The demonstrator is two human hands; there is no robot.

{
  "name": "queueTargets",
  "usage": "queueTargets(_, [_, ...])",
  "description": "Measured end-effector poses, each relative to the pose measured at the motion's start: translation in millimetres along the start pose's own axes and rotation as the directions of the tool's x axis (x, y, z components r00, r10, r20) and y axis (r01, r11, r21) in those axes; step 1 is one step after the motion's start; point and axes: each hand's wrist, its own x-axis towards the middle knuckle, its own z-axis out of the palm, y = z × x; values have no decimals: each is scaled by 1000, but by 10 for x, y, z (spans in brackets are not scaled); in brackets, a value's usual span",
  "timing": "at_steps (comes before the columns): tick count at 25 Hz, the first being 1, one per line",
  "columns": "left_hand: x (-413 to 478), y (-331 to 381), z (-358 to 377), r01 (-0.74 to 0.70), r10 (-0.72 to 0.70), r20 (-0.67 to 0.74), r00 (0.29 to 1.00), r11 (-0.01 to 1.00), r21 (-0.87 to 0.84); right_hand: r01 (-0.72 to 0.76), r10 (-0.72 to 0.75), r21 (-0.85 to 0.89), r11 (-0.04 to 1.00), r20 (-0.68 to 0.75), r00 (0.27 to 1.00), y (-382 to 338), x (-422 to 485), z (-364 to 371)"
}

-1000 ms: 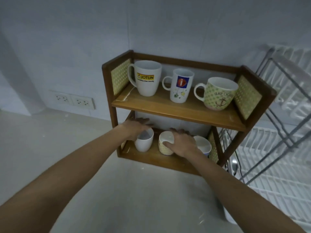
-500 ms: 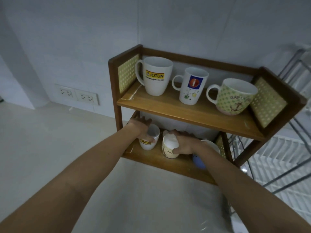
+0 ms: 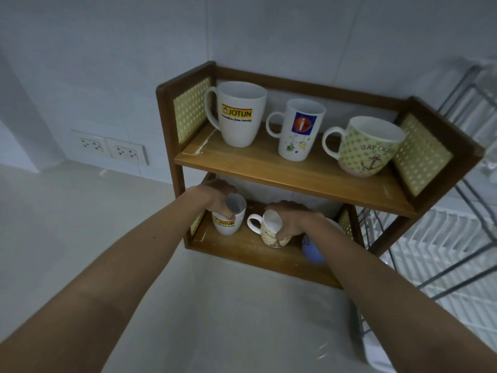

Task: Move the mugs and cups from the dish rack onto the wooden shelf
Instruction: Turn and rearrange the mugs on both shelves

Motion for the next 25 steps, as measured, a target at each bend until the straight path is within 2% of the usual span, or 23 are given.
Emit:
queueTargets(4, [-42, 3, -5, 36, -37, -33, 999, 999, -16, 50, -50, 43, 998, -7, 999, 74, -25, 33])
queueTargets(7, [-69, 21, -3, 33, -33, -14, 999, 999, 30, 31, -36, 157, 987, 27, 999, 129, -105, 15])
queueTargets(8, [-73, 45, -1, 25, -25, -5, 1000, 998, 54, -7, 1, 187, 982, 34, 999, 170, -143, -20])
queueTargets(10, [-58, 149, 28, -11, 14, -37, 999, 998, 66, -182, 180, 162, 970, 29, 983, 296, -218, -119])
queueTargets(12, [-6, 346, 77, -104, 107, -107, 988, 994, 29, -409, 407, 41, 912, 44, 912, 380, -322, -178])
queueTargets(14, [46, 616, 170, -218, 219, -120, 968, 976, 21, -488, 494, -99, 867, 62, 867, 419, -398, -106])
queueTargets(17, [98, 938, 332, -240, 247, -83, 966, 967, 82, -419, 426, -109, 901, 49, 903, 465, -478, -5])
queueTargets(19, [128, 993, 397, -223, 235, -126, 964, 970, 100, -354, 359, -70, 932, 77, 930, 503, -512, -49])
queueTargets(22, [146, 972, 409, -224, 238, -168, 957, 969, 102, -257, 273, -138, 957, 116, 955, 486, -520, -18])
queueTargets(25, [155, 924, 403, -215, 232, -135, 963, 968, 133, -204, 207, -95, 974, 21, 978, 475, -504, 121])
